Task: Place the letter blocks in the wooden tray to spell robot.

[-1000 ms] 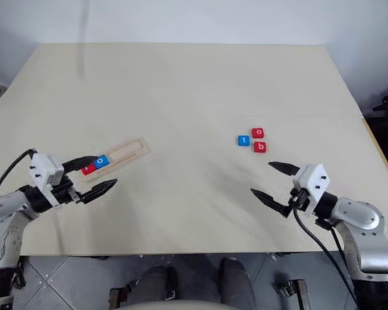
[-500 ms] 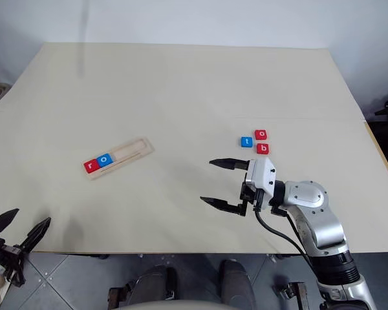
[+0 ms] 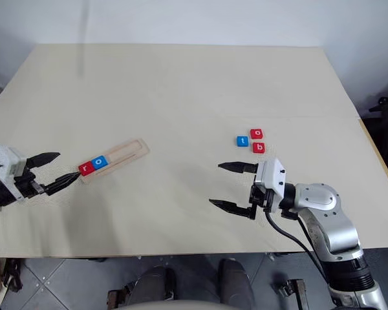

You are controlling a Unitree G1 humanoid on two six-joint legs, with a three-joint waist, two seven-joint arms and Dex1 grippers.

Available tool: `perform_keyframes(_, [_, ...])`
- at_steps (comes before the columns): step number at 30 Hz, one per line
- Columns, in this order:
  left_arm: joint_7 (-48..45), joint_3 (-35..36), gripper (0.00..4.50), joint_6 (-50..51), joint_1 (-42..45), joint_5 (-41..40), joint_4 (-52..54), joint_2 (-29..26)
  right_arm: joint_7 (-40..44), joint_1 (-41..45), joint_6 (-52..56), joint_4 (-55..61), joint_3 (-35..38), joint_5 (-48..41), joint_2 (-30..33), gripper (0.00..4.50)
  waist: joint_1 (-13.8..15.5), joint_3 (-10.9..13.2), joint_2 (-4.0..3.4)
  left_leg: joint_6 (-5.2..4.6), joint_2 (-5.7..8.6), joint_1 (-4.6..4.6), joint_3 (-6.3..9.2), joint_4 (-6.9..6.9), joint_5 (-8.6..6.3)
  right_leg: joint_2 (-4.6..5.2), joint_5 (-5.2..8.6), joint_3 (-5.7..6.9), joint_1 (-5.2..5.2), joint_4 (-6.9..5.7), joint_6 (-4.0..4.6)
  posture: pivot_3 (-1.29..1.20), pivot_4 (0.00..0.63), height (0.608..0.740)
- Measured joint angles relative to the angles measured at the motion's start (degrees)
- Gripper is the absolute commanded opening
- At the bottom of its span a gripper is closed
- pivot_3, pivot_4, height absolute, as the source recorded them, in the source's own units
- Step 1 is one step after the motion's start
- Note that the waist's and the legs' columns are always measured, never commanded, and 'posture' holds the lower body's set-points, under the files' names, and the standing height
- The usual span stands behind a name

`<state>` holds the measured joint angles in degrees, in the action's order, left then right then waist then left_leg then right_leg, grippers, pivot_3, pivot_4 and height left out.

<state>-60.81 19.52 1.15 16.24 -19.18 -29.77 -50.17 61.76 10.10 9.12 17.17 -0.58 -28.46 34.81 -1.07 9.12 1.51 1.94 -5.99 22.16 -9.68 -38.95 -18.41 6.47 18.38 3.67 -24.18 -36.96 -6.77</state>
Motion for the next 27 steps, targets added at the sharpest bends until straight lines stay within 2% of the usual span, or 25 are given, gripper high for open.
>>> perform_keyframes(6, [-9.0,-7.7,4.5,-2.7,11.2,4.6,-14.0,-0.6,-2.2,-1.7,0.9,2.2,1.0,0.0,0.1,4.47,0.0,0.0,0.02,0.01,0.0,0.1,-0.13,-0.05,0.0,0.02,-0.01,0.05,-0.19,-0.04,-0.01,0.0,0.15,0.74])
perform_keyframes(16, [-9.9,-11.1,4.5,-9.7,17.2,9.2,-24.9,-0.5,-4.6,-3.8,1.6,5.0,1.4,0.0,0.3,4.47,-0.4,0.0,0.01,0.0,-0.01,0.06,-0.14,-0.07,0.0,0.04,-0.01,0.04,-0.22,-0.12,-0.01,0.0,0.15,0.74])
perform_keyframes(21, [-9.3,-11.1,3.39,-11.6,17.7,9.5,-26.5,-0.3,-5.2,-4.1,2.1,5.0,2.8,0.0,0.8,4.5,-0.4,0.0,0.0,0.0,-0.01,0.04,-0.15,-0.08,0.0,0.04,-0.01,0.03,-0.21,-0.15,-0.01,0.0,0.15,0.74])
perform_keyframes(27, [-9.4,-11.1,3.39,-12.9,17.7,9.5,-26.8,0.2,-5.2,-3.9,2.1,5.0,2.9,0.0,0.8,4.5,-0.3,0.0,0.0,0.0,0.0,0.03,-0.15,-0.08,0.0,0.05,-0.01,0.03,-0.2,-0.16,-0.01,0.0,0.15,0.74])
